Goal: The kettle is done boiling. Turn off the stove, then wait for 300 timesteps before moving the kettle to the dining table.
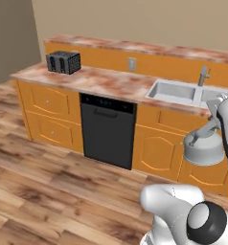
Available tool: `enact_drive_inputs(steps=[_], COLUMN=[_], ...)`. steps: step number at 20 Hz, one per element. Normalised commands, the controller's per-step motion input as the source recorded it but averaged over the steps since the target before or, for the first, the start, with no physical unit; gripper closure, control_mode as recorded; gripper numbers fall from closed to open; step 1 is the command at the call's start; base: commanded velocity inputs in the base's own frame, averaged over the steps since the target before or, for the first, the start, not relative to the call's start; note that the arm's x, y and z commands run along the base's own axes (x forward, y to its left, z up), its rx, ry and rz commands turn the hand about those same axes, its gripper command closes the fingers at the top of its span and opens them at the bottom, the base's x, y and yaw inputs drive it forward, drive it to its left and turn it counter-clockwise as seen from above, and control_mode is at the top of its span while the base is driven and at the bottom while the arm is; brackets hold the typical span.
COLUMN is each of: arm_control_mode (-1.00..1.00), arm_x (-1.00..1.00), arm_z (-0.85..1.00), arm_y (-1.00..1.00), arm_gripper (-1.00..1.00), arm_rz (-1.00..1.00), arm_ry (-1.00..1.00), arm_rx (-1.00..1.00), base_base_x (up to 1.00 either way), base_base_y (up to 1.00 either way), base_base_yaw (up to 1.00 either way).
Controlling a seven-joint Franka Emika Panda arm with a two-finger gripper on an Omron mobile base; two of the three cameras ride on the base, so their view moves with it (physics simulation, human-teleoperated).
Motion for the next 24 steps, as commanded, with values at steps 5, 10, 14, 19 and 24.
enact_drive_inputs(steps=[5, 10, 14, 19, 24], arm_control_mode=[1.0, 1.0, 1.0, 1.0, 1.0], arm_x=[0.0, 0.0, 0.0, 0.0, 0.0], arm_z=[0.0, 0.0, 0.0, 0.0, 0.0], arm_y=[0.0, 0.0, 0.0, 0.0, 0.0], arm_gripper=[1.0, 1.0, 1.0, 1.0, 1.0], arm_rz=[0.0, 0.0, 0.0, 0.0, 0.0], arm_ry=[0.0, 0.0, 0.0, 0.0, 0.0], arm_rx=[0.0, 0.0, 0.0, 0.0, 0.0], base_base_x=[0.02, 0.01, 0.01, 0.0, 0.0], base_base_y=[0.94, 0.93, 0.88, 0.88, 0.86], base_base_yaw=[-0.22, -0.22, -0.22, -0.21, -0.21])
